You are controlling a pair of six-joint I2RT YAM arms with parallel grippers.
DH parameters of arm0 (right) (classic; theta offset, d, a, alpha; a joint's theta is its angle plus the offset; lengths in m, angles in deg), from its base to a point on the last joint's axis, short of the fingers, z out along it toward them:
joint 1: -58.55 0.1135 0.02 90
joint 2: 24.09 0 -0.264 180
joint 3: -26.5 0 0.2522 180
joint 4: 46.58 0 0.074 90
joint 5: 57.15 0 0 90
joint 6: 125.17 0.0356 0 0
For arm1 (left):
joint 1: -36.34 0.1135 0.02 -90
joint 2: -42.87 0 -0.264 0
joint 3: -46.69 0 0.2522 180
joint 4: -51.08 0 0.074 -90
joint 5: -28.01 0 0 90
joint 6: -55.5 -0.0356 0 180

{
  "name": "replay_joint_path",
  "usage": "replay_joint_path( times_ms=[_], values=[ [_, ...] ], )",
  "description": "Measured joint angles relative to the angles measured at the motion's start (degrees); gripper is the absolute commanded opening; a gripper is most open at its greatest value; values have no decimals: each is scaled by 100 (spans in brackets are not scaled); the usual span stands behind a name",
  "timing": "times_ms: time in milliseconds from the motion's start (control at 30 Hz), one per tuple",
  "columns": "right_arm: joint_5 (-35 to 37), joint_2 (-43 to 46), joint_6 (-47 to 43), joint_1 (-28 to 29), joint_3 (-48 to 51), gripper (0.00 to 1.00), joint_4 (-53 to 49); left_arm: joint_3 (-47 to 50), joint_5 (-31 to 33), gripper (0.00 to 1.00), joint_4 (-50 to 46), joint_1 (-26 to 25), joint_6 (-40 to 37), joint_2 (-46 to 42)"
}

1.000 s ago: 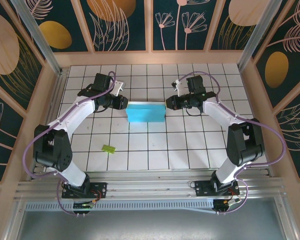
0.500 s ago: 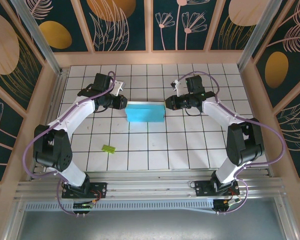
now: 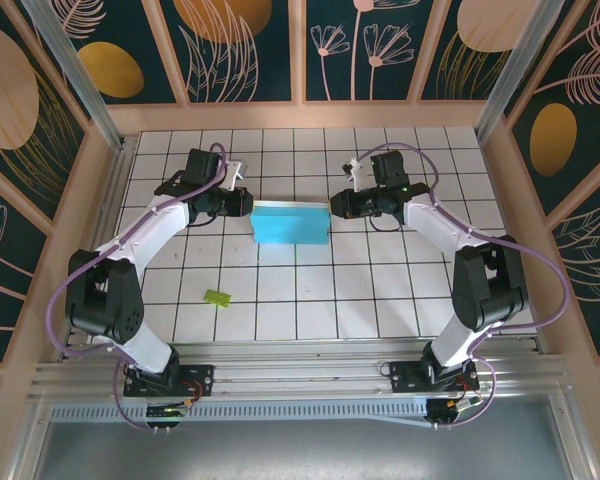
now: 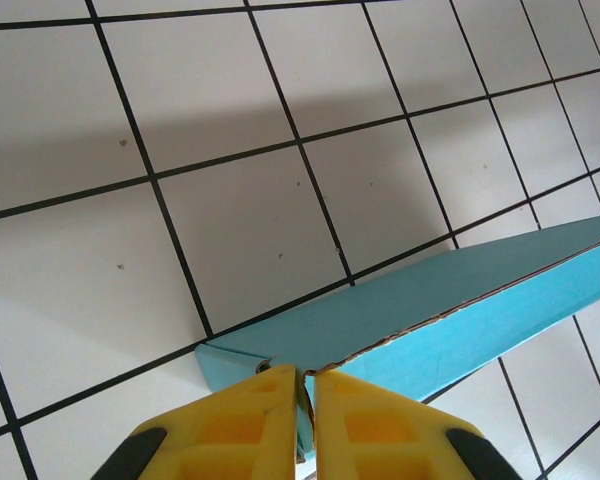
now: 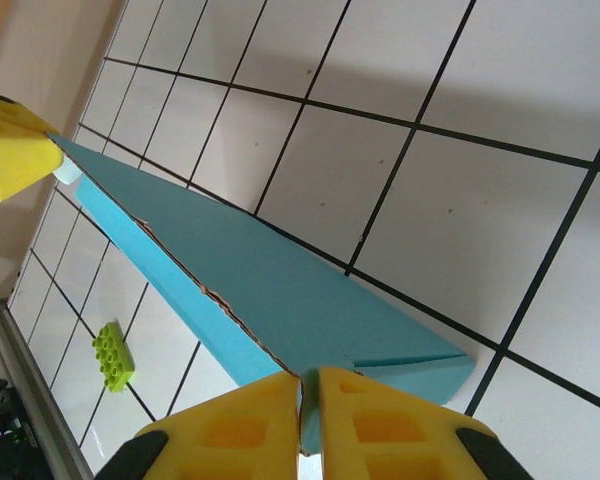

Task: Fold the paper box

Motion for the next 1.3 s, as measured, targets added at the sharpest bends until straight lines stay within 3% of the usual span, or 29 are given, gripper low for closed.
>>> replay_joint_path(
  times_ms=[600,1300],
  values=[
    [-11,-55,811,-7,-28,14,70,94,-52,11,107,0,81,-50],
    [212,-55,774,26,258,12,461,514,-212,11,479,26,234,-186]
  ],
)
